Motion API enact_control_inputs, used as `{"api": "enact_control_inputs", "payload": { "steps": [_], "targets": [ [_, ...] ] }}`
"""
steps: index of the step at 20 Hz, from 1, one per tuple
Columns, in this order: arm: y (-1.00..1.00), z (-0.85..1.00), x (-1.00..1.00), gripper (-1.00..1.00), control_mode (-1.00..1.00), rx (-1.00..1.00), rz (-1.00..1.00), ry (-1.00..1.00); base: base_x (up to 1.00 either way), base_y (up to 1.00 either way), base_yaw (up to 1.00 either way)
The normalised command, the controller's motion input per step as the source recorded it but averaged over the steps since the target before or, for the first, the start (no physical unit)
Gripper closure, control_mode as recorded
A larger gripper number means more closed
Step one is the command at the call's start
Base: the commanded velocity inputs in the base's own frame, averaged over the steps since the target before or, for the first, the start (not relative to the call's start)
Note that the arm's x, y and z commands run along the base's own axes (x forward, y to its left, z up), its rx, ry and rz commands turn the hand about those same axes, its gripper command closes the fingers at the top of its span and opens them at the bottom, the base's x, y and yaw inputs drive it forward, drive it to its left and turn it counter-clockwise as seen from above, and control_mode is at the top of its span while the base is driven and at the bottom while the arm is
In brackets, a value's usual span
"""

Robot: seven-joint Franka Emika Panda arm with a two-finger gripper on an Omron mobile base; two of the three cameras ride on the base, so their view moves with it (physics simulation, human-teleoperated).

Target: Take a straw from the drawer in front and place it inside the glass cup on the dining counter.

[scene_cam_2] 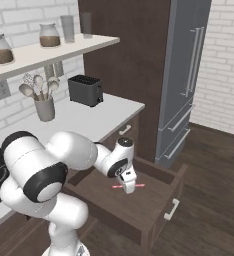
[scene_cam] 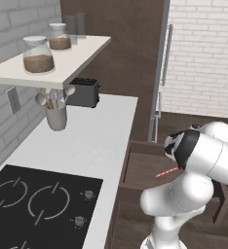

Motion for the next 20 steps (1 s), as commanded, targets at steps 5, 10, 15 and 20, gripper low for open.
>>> {"api": "enact_control_inputs", "payload": {
  "steps": [5,10,15,20],
  "targets": [
    [-0.26,0.0,0.0,-1.0,-1.0,0.14,-0.29,0.19,0.0,0.0,0.0],
    [-0.24,-0.08,0.14,-1.0,-1.0,0.02,-0.12,0.08,0.0,0.0,0.0],
    [-0.01,-0.12,0.38,-1.0,-1.0,-0.01,-0.11,0.02,0.0,0.0,0.0],
    [0.0,-0.22,0.18,-1.0,-1.0,-0.01,-0.05,0.01,0.0,0.0,0.0]
  ]
}}
